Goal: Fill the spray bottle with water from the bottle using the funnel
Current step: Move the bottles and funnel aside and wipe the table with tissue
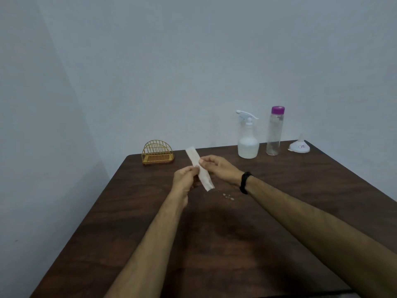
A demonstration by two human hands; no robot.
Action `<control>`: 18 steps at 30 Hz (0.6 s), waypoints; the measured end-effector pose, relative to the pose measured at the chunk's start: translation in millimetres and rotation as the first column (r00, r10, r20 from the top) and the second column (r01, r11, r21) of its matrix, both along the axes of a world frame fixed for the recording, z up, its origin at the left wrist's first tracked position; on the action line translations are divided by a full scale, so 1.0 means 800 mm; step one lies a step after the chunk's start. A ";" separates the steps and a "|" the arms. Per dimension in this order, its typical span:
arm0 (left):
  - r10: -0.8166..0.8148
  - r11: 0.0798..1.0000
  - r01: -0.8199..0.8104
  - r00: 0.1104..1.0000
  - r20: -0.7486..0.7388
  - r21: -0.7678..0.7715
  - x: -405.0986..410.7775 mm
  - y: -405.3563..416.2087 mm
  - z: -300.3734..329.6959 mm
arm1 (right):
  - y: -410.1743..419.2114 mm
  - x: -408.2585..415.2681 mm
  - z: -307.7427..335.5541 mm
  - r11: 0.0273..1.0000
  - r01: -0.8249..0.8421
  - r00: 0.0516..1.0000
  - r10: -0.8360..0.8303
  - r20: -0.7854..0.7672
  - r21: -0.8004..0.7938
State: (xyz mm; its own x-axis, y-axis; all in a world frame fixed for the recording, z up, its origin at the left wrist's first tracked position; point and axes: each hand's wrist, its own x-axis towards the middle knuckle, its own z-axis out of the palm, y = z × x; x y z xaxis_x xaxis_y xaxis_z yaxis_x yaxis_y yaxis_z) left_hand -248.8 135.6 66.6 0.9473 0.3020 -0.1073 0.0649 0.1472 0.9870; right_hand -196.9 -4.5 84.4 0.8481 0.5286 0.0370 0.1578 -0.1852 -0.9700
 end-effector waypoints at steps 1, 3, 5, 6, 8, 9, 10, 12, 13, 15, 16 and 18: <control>-0.034 0.999 0.034 0.999 0.000 0.038 -0.003 -0.002 0.000 | -0.003 -0.002 0.002 0.999 0.003 0.999 -0.002 -0.045 0.038; -0.062 0.995 0.062 0.998 0.006 0.080 -0.008 -0.005 0.001 | -0.009 -0.009 0.002 0.994 0.037 0.995 -0.026 -0.098 0.106; -0.055 0.991 0.055 0.998 0.002 0.125 -0.013 -0.008 0.001 | -0.018 -0.015 -0.001 0.985 0.095 0.990 -0.078 -0.115 0.145; -0.046 0.986 0.046 0.999 -0.004 0.157 -0.015 -0.009 -0.001 | -0.023 -0.016 -0.003 0.978 0.133 0.986 -0.114 -0.122 0.161; -0.021 0.972 0.024 1.000 -0.012 0.232 -0.016 -0.009 -0.007 | -0.036 -0.015 -0.002 0.958 0.249 0.967 -0.238 -0.089 0.145; 0.006 0.956 -0.003 1.000 -0.012 0.294 -0.016 -0.005 -0.011 | -0.045 -0.011 -0.001 0.942 0.326 0.945 -0.327 0.009 0.077; 0.039 0.914 -0.029 0.999 -0.016 0.404 -0.015 0.002 -0.015 | -0.056 -0.006 0.000 0.914 0.404 0.903 -0.395 0.168 -0.024; 0.086 0.732 -0.038 0.996 -0.037 0.680 -0.016 0.015 -0.025 | -0.080 -0.001 0.000 0.828 0.528 0.792 -0.402 0.459 -0.186; 0.084 0.647 -0.023 0.996 -0.041 0.763 -0.016 0.023 -0.031 | -0.091 0.000 -0.002 0.796 0.558 0.760 -0.377 0.529 -0.234; 0.058 0.553 0.030 0.996 -0.075 0.832 -0.017 0.035 -0.045 | -0.107 0.001 -0.012 0.736 0.586 0.739 -0.313 0.597 -0.340; 0.045 0.515 0.071 0.993 -0.109 0.854 -0.017 0.039 -0.053 | -0.110 0.001 -0.018 0.698 0.595 0.738 -0.279 0.614 -0.398; 0.034 0.372 0.179 0.978 -0.206 0.911 -0.018 0.043 -0.072 | -0.109 0.002 -0.030 0.643 0.599 0.752 -0.246 0.612 -0.478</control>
